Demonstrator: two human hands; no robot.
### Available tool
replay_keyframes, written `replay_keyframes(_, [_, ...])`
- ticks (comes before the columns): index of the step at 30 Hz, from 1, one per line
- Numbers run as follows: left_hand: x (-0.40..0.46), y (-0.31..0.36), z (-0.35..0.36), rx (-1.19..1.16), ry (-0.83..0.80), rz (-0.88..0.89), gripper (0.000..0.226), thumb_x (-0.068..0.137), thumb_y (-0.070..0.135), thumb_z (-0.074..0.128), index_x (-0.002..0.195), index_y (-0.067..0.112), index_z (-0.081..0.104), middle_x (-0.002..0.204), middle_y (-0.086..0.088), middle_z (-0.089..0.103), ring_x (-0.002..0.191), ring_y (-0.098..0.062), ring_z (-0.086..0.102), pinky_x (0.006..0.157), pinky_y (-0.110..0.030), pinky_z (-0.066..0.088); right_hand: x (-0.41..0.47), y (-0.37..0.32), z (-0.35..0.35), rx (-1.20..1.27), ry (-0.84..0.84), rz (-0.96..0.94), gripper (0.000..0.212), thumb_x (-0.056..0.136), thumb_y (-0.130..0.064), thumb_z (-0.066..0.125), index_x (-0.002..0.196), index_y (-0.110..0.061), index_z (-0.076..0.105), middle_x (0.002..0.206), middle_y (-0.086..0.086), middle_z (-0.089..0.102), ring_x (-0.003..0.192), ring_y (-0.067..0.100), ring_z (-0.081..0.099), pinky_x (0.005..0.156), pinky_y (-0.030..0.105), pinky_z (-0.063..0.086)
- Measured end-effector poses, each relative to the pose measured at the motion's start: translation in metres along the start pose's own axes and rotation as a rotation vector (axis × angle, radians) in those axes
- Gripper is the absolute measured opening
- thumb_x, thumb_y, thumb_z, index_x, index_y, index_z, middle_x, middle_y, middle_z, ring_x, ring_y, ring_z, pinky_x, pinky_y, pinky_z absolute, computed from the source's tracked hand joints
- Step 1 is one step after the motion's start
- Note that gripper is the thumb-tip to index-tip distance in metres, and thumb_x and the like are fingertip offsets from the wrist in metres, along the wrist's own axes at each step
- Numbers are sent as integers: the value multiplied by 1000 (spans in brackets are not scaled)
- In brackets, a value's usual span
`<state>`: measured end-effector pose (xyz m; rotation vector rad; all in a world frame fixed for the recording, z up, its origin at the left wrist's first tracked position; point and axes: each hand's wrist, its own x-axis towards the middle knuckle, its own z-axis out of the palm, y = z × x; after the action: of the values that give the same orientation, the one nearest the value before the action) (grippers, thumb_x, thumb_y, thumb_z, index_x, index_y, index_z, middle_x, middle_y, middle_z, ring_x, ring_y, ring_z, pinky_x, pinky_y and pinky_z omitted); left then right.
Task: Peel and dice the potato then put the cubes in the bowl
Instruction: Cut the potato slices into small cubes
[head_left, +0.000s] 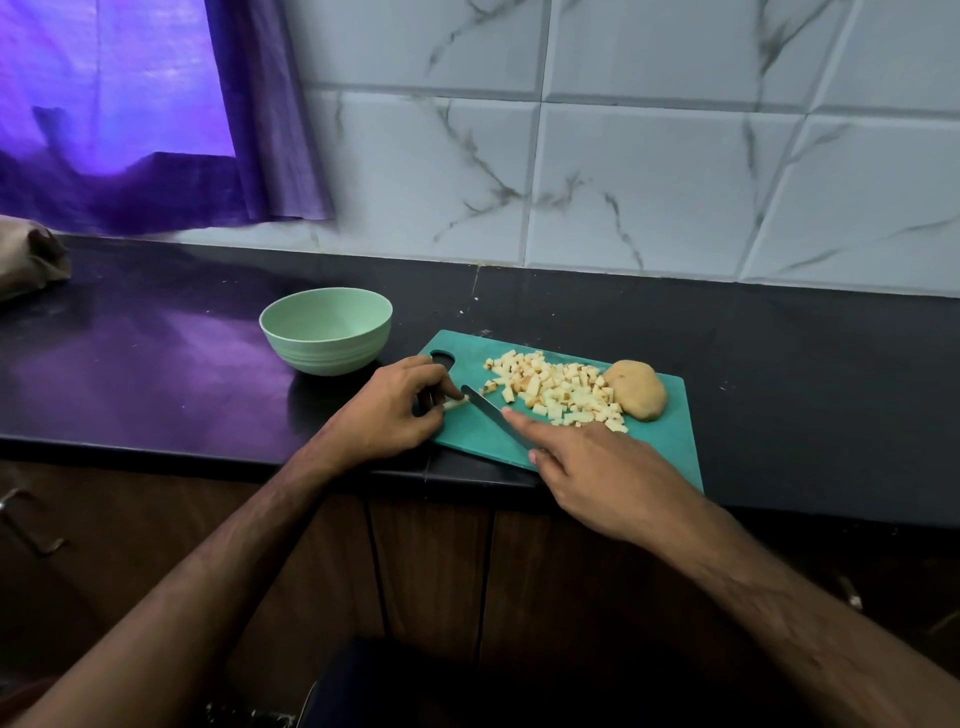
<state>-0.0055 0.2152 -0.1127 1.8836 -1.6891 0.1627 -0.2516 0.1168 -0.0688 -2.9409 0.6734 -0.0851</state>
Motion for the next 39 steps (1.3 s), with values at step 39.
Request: replay_keyframes(39, [-2, -2, -3, -214, 36, -137, 14, 85, 14, 82, 88, 26, 76, 89, 14, 72, 84, -9, 64, 71, -22, 50, 14, -7, -7, -18, 0, 22, 51, 110, -39, 31, 158, -48, 16, 75, -7, 51, 64, 6, 48, 53, 27, 33])
